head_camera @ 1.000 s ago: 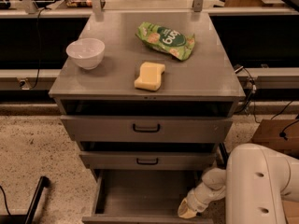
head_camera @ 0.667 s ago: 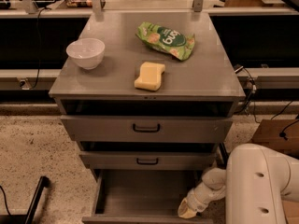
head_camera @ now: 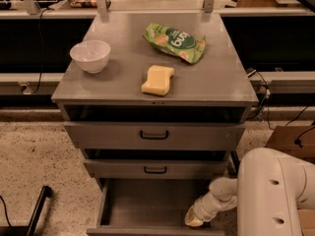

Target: Open bottom drawer

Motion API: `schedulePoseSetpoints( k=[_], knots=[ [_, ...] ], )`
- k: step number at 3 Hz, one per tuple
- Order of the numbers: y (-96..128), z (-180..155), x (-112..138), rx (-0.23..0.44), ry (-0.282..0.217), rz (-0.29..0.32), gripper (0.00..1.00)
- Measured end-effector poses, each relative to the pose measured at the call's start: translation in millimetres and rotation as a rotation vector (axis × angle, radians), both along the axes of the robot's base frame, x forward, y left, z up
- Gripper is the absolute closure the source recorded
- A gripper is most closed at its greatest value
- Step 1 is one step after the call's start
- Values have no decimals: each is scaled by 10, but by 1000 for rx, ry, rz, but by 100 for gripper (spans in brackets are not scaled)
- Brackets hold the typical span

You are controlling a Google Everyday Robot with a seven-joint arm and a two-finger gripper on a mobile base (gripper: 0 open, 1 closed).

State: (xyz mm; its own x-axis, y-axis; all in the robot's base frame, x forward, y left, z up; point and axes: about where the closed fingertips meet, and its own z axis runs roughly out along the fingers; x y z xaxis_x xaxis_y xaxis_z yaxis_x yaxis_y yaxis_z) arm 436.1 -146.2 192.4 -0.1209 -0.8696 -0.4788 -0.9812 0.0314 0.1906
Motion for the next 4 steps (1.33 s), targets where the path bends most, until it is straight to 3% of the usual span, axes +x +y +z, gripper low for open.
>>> schedulePoseSetpoints(
  k=[1, 2, 3, 4],
  knots=[
    [23, 15, 89, 13, -26, -29, 100],
    [41, -85, 105, 83, -40, -29, 100],
    [36, -96, 147, 90, -48, -22, 100],
    [181, -82, 103, 91, -84, -8, 100]
  ],
)
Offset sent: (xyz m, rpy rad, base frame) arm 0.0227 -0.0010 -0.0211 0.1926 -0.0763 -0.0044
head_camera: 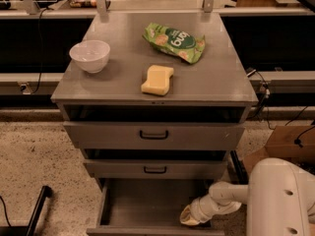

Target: Open bottom drawer

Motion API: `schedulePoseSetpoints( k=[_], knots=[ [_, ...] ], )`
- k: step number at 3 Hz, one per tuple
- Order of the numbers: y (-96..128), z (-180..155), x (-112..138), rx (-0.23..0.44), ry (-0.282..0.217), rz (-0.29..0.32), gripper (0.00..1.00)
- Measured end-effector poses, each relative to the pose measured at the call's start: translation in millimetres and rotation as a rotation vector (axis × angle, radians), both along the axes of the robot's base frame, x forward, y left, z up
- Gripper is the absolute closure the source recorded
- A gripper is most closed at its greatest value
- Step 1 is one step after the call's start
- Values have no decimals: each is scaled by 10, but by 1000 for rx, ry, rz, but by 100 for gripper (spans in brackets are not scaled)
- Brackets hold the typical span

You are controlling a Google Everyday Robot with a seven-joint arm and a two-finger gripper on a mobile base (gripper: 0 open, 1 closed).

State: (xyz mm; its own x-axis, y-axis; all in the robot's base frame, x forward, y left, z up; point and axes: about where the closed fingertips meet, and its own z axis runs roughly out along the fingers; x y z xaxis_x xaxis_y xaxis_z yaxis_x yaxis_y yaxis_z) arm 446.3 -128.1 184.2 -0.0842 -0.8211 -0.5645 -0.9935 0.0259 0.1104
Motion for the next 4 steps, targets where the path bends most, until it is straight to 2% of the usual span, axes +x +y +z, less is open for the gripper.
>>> schedulePoseSetpoints(
  k=[2, 4],
  knots=[
    [312, -63, 86, -9, -176, -4, 100],
    [331, -155, 391, -17, -213, -1, 100]
  ],
)
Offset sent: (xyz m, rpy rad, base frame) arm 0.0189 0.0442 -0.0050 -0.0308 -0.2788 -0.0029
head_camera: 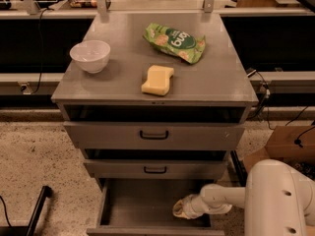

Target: Open bottom drawer

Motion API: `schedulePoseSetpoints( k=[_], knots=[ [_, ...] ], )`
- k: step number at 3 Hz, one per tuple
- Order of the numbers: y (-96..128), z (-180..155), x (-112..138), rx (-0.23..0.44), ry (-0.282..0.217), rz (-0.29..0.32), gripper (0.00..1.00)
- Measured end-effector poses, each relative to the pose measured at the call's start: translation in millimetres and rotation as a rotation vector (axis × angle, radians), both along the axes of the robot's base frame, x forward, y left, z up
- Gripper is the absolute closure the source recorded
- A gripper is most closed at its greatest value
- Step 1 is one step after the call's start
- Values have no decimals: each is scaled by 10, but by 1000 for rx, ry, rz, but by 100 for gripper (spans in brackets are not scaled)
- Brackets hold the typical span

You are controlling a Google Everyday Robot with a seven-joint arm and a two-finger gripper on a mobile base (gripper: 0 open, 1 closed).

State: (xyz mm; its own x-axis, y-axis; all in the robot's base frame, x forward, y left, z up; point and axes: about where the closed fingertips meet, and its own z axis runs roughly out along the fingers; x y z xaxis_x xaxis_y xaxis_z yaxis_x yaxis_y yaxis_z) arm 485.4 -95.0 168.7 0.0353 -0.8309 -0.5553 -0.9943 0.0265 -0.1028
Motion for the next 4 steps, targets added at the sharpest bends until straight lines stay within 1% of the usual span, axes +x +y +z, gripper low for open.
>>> schedulePoseSetpoints(
  k=[1, 2, 3, 4],
  knots=[
    [17, -73, 69, 1, 10, 17, 100],
    [27, -260, -119, 25, 145, 2, 100],
    [55, -333, -312, 40, 229, -1, 100],
    [25, -361, -608, 39, 297, 10, 100]
  ],
)
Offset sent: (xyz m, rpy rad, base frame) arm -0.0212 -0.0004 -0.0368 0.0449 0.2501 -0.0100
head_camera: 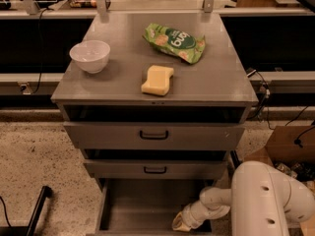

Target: Open bottom drawer

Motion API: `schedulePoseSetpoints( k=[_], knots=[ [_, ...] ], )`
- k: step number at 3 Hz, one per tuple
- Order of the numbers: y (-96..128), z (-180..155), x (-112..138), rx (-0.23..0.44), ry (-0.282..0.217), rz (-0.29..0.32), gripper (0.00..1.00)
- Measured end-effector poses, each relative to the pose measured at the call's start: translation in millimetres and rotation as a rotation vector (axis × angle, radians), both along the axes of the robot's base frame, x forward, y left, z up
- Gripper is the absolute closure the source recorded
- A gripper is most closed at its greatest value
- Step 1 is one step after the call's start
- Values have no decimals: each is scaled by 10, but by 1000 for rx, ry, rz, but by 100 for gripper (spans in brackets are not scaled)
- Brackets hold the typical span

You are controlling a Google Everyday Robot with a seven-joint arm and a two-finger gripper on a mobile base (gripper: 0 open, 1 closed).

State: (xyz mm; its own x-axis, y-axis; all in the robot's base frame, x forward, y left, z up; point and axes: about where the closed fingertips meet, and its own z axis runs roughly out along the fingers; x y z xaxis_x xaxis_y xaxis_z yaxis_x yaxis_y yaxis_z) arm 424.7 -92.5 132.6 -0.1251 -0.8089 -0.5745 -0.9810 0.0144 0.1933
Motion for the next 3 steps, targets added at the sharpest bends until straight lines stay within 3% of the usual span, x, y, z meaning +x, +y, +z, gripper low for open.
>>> schedulePoseSetpoints(
  k=[1, 2, 3],
  knots=[
    [0, 0, 18, 0, 0, 0, 100],
    [-7, 57, -289, -6, 32, 41, 100],
    [-7, 96, -352, -4, 30, 55, 100]
  ],
)
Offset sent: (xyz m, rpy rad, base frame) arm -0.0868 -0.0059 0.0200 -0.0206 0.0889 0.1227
